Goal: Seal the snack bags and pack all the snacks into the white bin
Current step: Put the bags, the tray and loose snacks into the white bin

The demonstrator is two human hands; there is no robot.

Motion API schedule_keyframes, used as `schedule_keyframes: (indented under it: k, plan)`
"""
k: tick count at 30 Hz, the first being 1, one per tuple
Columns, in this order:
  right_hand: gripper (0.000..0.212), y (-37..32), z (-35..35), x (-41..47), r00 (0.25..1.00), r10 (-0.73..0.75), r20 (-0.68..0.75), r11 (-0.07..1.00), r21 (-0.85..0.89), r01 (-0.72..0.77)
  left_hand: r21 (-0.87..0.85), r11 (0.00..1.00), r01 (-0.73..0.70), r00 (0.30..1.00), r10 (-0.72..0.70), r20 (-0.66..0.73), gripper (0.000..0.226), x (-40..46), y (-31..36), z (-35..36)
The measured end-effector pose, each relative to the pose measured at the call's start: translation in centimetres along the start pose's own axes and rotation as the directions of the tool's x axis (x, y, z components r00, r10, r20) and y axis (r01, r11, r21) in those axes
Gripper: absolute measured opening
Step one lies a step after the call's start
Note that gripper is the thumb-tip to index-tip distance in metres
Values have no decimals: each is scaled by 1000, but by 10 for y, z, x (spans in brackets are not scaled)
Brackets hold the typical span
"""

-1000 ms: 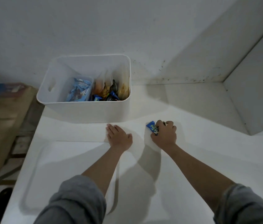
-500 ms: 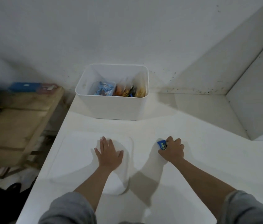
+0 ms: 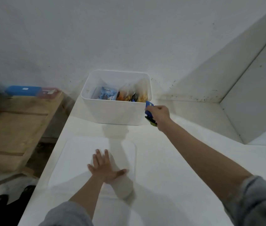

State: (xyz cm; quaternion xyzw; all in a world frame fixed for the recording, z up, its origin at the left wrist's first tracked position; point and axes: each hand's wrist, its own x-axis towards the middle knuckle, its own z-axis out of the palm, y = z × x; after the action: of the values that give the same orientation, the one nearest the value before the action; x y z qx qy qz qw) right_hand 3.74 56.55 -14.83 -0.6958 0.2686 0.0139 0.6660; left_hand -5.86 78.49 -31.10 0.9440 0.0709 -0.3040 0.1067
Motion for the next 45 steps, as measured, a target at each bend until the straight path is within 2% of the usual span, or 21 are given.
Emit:
schedule_keyframes:
  k: [2, 4, 6, 8, 9, 12, 15, 17, 19, 21, 24, 26, 28, 30, 32, 34, 38, 45]
  plan:
    - [25, -46, 15, 3, 998, -57, -31, 998, 34, 58, -9, 1000, 1, 1000, -1, 8, 139, 0, 0, -11]
    - [25, -80, 30, 14, 993, -101, -57, 993, 48, 104, -81, 997, -15, 999, 18, 42, 126, 2, -3, -23]
    - [25, -98, 43, 26, 989, -123, -76, 992, -8, 123, -157, 986, -58, 996, 68, 55, 125, 7, -15, -30]
    - [42, -99, 51, 36, 991, -86, -102, 990, -119, 73, -192, 978, -79, 996, 87, 34, 131, 7, -29, -33]
    - [45, -94, 53, 39, 989, -78, -126, 984, -169, 56, -197, 978, -74, 997, 77, 8, 124, 3, -36, -33]
    - [42, -66, 55, 35, 971, -131, -202, 976, -198, 91, -183, 983, -31, 991, 6, -131, 93, -12, -61, -25]
    - [30, -15, 53, 17, 943, -209, -260, 952, -276, 135, -192, 980, 58, 966, -103, -237, 90, -21, -90, -18]
    - [28, 30, 51, 1, 943, -217, -252, 937, -324, 129, -236, 962, 135, 958, -187, -218, 95, -24, -109, -19]
    - [32, 78, 48, -17, 964, -147, -223, 921, -385, 52, -253, 946, 204, 944, -258, -204, 104, -25, -125, -19]
    - [39, 125, 47, -36, 985, -5, -173, 873, -481, -80, -298, 917, 267, 919, -335, -207, 114, -28, -137, -20]
    - [49, 178, 50, -71, 969, 172, -175, 695, -676, -245, -371, 879, 300, 899, -391, -198, 123, -32, -148, -21]
    - [49, 195, 52, -90, 975, 157, -160, 620, -752, -223, -364, 884, 293, 902, -382, -202, 122, -36, -146, -22]
    - [48, 199, 57, -100, 987, 129, -95, 604, -782, -154, -375, 883, 283, 901, -379, -213, 115, -36, -141, -23]
    - [53, 193, 63, -101, 978, 178, -105, 632, -750, -195, -444, 850, 285, 892, -404, -202, 107, -36, -136, -27]
    - [58, 185, 63, -95, 948, 268, -169, 729, -608, -315, -511, 800, 315, 880, -447, -158, 101, -35, -134, -31]
    - [60, 178, 56, -88, 945, 295, -144, 827, -458, -327, -523, 783, 338, 882, -457, -113, 104, -36, -134, -34]
    - [54, 166, 38, -80, 986, 152, -75, 893, -418, -169, -665, 712, 227, 915, -390, -105, 109, -41, -129, -46]
    - [54, 101, 37, -64, 987, -127, -99, 957, -275, 96, -711, 702, -38, 880, -313, -357, 106, -40, -106, -106]
